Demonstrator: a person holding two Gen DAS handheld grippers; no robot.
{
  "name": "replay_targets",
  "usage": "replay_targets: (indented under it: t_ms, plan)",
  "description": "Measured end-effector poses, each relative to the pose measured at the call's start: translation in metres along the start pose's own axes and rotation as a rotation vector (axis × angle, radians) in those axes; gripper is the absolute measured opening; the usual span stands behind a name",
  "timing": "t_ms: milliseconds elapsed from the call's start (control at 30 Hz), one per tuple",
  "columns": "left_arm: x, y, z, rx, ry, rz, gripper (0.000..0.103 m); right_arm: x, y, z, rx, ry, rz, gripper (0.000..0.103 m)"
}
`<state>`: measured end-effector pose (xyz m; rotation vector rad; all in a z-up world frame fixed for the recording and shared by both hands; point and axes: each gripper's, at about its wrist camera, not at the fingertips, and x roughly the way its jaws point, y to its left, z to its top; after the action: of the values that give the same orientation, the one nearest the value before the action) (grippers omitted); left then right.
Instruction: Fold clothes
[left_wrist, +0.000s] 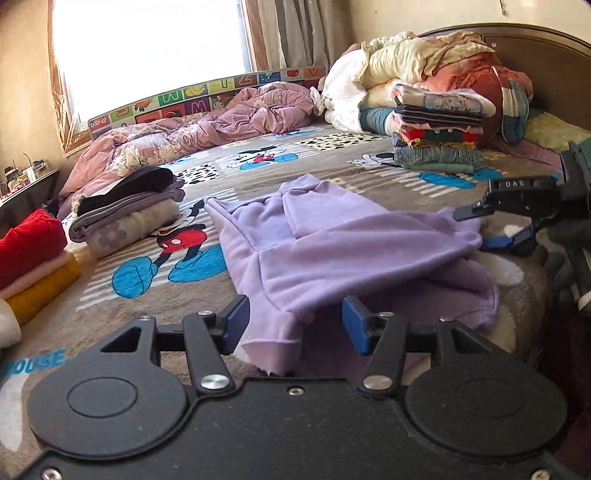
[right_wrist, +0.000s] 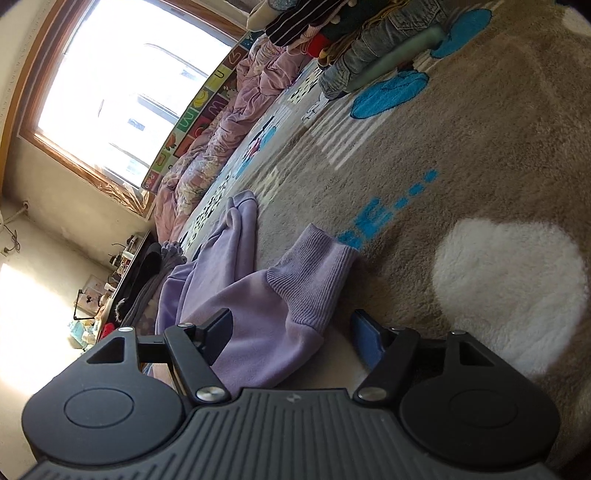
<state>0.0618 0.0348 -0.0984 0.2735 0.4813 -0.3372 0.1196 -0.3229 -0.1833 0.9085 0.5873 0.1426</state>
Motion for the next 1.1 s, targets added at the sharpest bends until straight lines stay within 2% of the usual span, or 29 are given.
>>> replay_targets:
  t_ms: [100,133,200,233,267,333,433,567,667,833,933,1000,1100]
  plan:
    - [0.004,-0.002,-0.013,0.060,0.027,0.041,0.059,0.006,0.007,-0.003,-0.038,-0.031,-0.020,0.071]
    - [0.005,-0.002,-0.017,0.080,0.034,0.060,0.059,0.008,0.010,-0.004,-0.057,-0.041,-0.029,0.067]
    - [0.007,-0.002,-0.024,0.107,0.041,0.089,0.059,0.013,0.015,-0.006,-0.094,-0.055,-0.045,0.048]
    - [0.007,-0.002,-0.025,0.114,0.040,0.091,0.059,0.016,0.015,-0.006,-0.104,-0.055,-0.051,0.028]
    - [0.007,-0.002,-0.027,0.124,0.038,0.093,0.059,0.018,0.015,-0.007,-0.110,-0.055,-0.057,0.020]
    - [0.008,-0.005,-0.028,0.150,0.040,0.098,0.058,0.020,0.016,-0.007,-0.121,-0.066,-0.054,0.018]
    - [0.012,-0.009,-0.031,0.186,0.052,0.126,0.049,0.017,0.021,-0.005,-0.156,-0.088,-0.027,0.015]
    - [0.008,-0.019,-0.036,0.224,0.054,0.124,0.048,0.010,0.030,0.000,-0.194,-0.128,0.022,0.015]
    - [0.005,-0.022,-0.037,0.232,0.038,0.125,0.032,0.002,0.035,0.007,-0.207,-0.161,0.057,0.015]
    - [0.007,-0.026,-0.042,0.268,0.039,0.142,0.032,-0.009,0.038,0.013,-0.217,-0.207,0.094,0.014]
    - [0.008,-0.029,-0.044,0.289,0.034,0.151,0.029,-0.012,0.041,0.014,-0.228,-0.221,0.117,0.014]
    - [0.009,-0.030,-0.044,0.299,0.029,0.156,0.019,-0.015,0.044,0.014,-0.246,-0.231,0.133,0.014]
    - [0.010,-0.033,-0.045,0.321,0.022,0.164,0.011,-0.022,0.048,0.016,-0.265,-0.252,0.157,0.014]
